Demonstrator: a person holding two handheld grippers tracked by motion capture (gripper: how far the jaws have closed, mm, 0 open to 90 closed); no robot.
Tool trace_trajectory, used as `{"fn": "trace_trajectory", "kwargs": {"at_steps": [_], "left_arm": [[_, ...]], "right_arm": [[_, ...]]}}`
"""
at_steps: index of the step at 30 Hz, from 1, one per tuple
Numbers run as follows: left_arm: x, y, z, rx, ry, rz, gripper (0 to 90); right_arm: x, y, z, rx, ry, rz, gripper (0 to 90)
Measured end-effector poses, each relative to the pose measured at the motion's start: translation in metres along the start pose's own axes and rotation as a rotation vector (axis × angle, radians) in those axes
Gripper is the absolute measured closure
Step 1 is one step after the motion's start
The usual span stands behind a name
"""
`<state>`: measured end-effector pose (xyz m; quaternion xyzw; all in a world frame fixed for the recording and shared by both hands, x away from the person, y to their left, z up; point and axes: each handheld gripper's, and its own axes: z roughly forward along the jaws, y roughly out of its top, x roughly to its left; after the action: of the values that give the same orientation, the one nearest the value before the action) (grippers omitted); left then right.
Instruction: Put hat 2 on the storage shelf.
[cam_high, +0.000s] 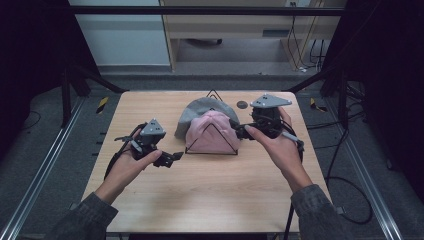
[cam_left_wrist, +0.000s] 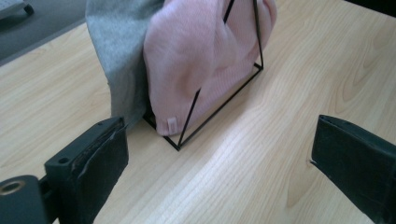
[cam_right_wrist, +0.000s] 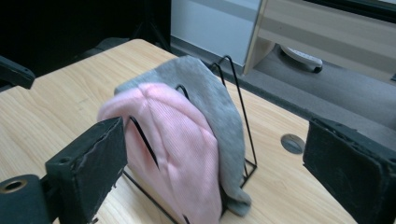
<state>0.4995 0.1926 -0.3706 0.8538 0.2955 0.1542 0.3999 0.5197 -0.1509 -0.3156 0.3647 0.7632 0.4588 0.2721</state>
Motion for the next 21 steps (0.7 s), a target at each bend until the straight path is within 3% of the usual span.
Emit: {"fn": "trace_trajectory", "kwargs": {"at_steps": [6, 14, 21], "left_arm": [[-0.001, -0.015, 0.000, 0.036, -0.003, 0.016, 3.4], [0.004, -0.033, 0.000, 0.098, 0.010, 0.008, 4.3], [0.007, -0.043, 0.001, 0.114, 0.015, 0.000, 4.5]], "right_arm": [[-0.007, -0.012, -0.012, 0.005, -0.004, 0.019, 6.1], [-0.013, -0.037, -0.026, 0.037, -0.017, 0.005, 9.6], [-0.015, -0.055, -0.034, 0.049, -0.032, 0.005, 10.5]]}}
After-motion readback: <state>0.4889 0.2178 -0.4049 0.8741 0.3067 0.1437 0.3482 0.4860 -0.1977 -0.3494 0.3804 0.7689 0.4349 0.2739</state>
